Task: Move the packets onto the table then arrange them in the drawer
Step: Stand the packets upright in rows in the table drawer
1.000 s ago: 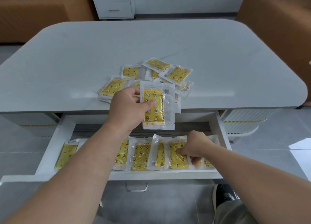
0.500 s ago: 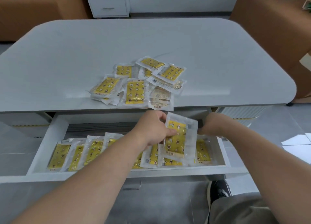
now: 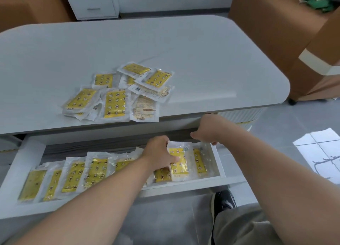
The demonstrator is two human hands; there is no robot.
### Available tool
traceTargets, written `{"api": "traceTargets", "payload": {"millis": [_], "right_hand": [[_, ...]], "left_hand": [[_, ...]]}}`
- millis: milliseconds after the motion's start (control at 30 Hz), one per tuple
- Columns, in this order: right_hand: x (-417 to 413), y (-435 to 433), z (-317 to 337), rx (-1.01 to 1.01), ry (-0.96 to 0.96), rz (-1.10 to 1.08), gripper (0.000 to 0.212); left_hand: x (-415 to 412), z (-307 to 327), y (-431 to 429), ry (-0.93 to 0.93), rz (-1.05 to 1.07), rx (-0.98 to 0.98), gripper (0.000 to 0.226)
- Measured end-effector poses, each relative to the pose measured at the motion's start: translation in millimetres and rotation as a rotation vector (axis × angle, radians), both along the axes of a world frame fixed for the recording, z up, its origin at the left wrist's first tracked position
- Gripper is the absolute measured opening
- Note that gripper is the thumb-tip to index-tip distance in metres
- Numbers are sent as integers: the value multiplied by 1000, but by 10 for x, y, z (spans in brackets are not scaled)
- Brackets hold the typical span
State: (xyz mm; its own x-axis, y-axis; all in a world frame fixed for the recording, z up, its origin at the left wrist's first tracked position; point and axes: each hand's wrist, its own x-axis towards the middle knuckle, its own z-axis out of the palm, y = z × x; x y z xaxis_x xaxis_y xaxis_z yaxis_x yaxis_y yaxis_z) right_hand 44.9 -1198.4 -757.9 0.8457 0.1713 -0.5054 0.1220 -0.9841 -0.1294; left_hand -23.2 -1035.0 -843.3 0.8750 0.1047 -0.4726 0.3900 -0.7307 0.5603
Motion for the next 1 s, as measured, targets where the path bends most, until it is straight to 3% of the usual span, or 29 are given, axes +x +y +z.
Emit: {"api": "traceTargets", "payload": {"millis": [100, 300, 433, 567, 800, 900, 1000], "right_hand": [[-25, 18, 78, 18, 13, 21, 39], [-37, 76, 181, 75, 10, 8, 31], [-5, 147, 317, 184, -27, -63, 29], [32, 356, 404, 330, -136, -123, 28], [-86, 855, 354, 436, -271, -47, 26], [-187, 1036, 315, 417, -392, 92, 29], [-269, 1160, 248, 304, -501, 287, 55]], "left_hand": [[-8, 25, -62, -49, -171, 214, 58], [-48, 192, -175, -45, -259, 440, 76], [-76, 599, -98, -105, -272, 389, 57], [-118, 1091, 246, -188, -127, 334, 31], [-144, 1204, 959, -564, 132, 526, 7], [-120, 1124, 1099, -568, 91, 565, 28], [-120, 1078, 1151, -535, -54, 674, 45]]}}
